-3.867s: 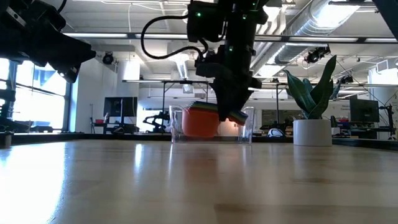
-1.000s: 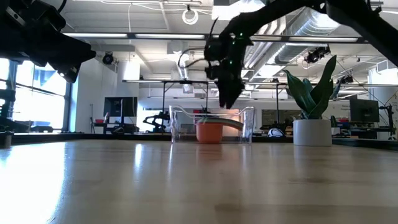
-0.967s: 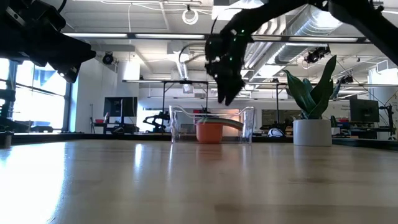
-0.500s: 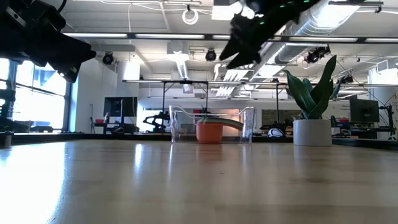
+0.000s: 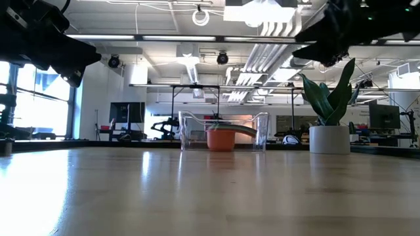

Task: Nest measuring cups in basket
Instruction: Return to Home Position

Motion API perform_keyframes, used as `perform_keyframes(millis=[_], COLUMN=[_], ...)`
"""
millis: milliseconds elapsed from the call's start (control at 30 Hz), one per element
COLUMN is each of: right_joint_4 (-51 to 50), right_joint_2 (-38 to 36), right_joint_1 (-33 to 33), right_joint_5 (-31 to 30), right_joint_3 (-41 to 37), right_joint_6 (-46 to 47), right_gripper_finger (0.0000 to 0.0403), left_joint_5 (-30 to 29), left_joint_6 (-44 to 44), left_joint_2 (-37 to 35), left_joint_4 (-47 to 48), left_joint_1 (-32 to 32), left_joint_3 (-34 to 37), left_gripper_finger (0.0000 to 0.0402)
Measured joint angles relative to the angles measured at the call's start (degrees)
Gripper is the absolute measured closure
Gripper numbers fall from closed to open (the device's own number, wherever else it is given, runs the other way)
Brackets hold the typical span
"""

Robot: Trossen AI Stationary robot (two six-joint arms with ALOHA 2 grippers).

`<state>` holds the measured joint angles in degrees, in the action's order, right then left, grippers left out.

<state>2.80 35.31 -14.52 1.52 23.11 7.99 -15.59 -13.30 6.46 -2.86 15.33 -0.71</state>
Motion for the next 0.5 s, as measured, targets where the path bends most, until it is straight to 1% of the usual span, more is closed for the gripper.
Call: perform_keyframes(millis=[100, 267, 500], right_joint_4=[-0.5, -0.9, -0.9], right_joint_2=[-7.3, -17.5, -27.9], right_joint_1=[1.7, 4.6, 6.9], right_joint_5=[0.3, 0.4, 0.2], right_joint_3=[-4.2, -9.8, -16.3], right_joint_6=[0.0, -0.9, 0.8], right_gripper_finger=[0.0115, 0.0115, 0.0115], left_joint_5=[0.0, 0.0, 0.0], left_joint_6=[0.0, 0.0, 0.0], left_joint_2=[0.0, 0.0, 0.0], left_joint_4=[0.0, 0.0, 0.0], left_joint_1=[0.0, 0.0, 0.0], left_joint_3=[0.0, 0.0, 0.0], left_gripper_finger=[0.0328, 0.0328, 0.0328])
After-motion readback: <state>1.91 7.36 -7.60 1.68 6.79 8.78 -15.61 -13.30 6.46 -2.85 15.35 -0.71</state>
